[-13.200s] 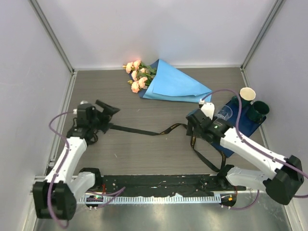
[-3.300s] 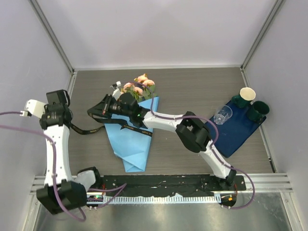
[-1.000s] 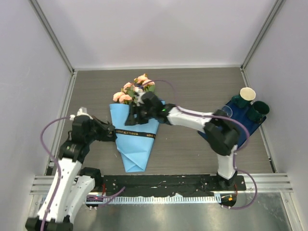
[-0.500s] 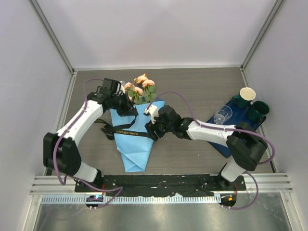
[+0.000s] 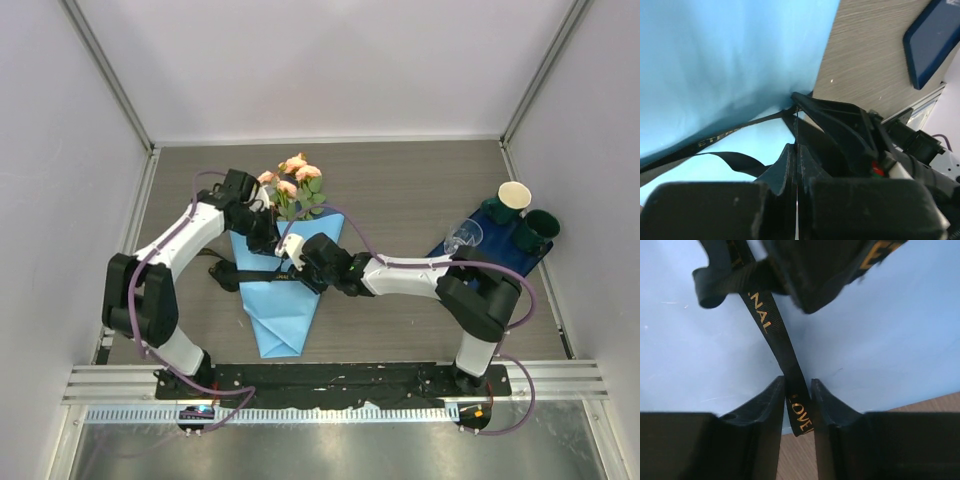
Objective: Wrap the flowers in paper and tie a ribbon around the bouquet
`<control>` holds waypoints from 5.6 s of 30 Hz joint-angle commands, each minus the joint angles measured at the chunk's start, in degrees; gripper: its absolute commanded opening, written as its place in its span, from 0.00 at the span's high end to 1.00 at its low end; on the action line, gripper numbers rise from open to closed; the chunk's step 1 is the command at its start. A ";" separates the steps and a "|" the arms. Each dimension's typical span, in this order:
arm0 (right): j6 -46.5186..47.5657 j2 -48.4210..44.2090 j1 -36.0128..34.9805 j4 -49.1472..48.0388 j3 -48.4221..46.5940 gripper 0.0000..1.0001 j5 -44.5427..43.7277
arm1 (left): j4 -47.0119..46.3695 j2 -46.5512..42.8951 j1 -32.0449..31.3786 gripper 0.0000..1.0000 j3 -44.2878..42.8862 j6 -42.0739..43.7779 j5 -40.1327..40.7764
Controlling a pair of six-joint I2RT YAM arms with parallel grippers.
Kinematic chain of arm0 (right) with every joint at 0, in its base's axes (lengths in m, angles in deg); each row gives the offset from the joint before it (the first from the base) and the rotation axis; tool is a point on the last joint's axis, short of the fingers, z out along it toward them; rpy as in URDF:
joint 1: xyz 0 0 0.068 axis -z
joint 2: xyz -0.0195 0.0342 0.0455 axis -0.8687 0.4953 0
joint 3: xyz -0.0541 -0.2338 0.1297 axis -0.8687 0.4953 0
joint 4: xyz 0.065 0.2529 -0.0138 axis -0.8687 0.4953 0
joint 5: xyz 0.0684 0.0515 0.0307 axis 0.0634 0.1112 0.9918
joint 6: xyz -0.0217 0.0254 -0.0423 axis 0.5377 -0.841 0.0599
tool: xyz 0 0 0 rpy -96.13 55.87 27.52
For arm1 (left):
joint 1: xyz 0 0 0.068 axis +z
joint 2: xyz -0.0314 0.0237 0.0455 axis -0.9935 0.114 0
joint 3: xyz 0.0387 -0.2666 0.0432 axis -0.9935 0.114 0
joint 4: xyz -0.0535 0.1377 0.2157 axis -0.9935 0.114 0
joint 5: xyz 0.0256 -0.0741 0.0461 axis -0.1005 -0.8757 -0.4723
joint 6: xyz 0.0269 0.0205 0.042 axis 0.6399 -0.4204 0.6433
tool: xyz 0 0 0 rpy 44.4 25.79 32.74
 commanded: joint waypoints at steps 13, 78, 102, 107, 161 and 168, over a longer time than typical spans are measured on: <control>2.55 -9.91 -2.00 -7.32 4.07 1.00 -0.30 | 6.74 10.97 -2.11 1.00 -8.99 6.79 -2.96; -8.44 -8.86 1.78 -17.26 7.59 1.00 8.31 | -31.05 -35.06 -21.97 0.39 34.06 50.39 24.48; -10.81 -7.89 6.61 -20.95 9.35 1.00 16.58 | -37.08 -29.37 -21.27 0.20 35.74 59.69 32.46; -11.34 -7.45 6.61 -20.60 8.82 1.00 17.01 | -41.41 -24.54 -20.39 0.21 35.22 61.28 30.63; -44.47 -18.20 11.62 -34.55 27.71 0.62 33.53 | -5.21 -6.07 -6.85 1.00 14.82 51.62 -16.49; -45.00 -10.10 11.97 -41.86 26.05 0.54 34.16 | -6.35 -8.80 -6.24 1.00 16.85 50.91 -16.76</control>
